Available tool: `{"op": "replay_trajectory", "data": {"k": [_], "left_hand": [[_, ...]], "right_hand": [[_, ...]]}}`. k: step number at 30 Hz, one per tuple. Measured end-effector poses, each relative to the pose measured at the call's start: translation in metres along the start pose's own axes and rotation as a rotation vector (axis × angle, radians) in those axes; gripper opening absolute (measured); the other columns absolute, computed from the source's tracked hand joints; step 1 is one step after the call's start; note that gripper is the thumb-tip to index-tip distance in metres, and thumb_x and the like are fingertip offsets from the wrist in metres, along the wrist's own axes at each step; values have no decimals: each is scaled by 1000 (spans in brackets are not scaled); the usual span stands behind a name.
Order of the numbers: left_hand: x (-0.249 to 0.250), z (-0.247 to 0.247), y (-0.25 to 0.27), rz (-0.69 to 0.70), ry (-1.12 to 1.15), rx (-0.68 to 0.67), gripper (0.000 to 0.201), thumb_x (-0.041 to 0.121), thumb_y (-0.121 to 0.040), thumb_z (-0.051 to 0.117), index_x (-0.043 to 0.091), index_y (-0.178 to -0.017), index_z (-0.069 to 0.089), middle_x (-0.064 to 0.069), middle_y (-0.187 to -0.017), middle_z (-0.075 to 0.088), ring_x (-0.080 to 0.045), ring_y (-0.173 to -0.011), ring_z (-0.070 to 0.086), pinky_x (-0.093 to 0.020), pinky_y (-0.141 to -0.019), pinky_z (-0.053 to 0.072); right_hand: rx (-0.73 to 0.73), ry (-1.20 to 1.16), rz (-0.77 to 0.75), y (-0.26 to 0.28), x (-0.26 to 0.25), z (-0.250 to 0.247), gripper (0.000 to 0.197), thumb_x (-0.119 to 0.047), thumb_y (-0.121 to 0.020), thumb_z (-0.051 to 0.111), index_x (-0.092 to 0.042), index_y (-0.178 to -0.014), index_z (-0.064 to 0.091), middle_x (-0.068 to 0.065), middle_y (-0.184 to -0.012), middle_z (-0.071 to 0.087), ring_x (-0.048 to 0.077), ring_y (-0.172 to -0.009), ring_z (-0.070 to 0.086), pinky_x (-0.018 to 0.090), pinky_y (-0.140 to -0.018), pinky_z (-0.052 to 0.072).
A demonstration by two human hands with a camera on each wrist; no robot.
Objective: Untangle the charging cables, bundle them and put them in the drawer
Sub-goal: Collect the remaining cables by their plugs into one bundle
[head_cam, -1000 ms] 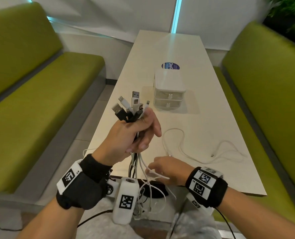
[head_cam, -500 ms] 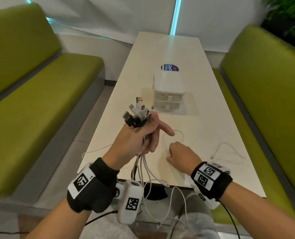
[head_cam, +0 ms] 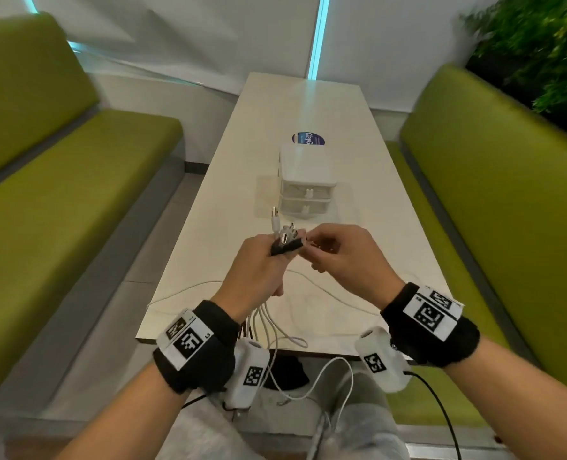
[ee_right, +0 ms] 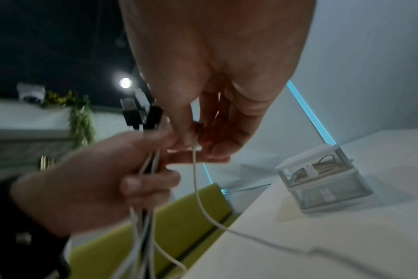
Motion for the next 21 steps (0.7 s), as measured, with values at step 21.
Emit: {"op": "replay_trajectory", "data": {"k": [21], "left_hand": [[27, -44, 31, 117, 182, 204, 43, 17, -100, 47, 26, -58, 54, 12, -54, 43, -13, -49, 36, -30, -49, 35]], "right_hand": [[-260, -105, 35, 49, 7, 47, 8, -22, -91, 65, -18, -94, 71, -5, -84, 72, 9, -80, 67, 35, -75, 58]]}}
Point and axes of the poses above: each hand's wrist, its own y-axis away from the middle knuckle, its own z-axis out of the palm, x = y × z, the point moved 6 cm from there along -y, towards the middle knuckle
